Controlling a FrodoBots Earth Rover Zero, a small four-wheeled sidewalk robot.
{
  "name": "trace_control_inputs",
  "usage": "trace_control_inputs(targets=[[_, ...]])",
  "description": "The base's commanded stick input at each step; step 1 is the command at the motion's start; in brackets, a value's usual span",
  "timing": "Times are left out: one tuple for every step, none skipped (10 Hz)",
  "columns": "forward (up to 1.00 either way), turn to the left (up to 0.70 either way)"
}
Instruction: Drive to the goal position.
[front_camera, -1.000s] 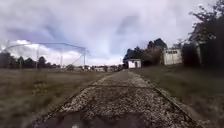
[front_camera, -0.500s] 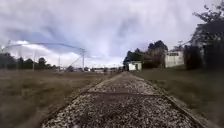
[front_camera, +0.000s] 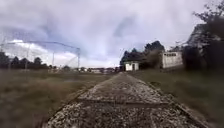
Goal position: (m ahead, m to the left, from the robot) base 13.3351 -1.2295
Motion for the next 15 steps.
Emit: trace_control_inputs(targets=[[1.0,0.0],[1.0,0.0],[1.0,0.0],[1.0,0.0],[1.0,0.0],[1.0,0.0],[1.0,0.0],[1.0,0.0],[1.0,0.0],[1.0,0.0],[1.0,0.0],[1.0,-0.13],[1.0,-0.27],[1.0,-0.35],[1.0,-0.28]])
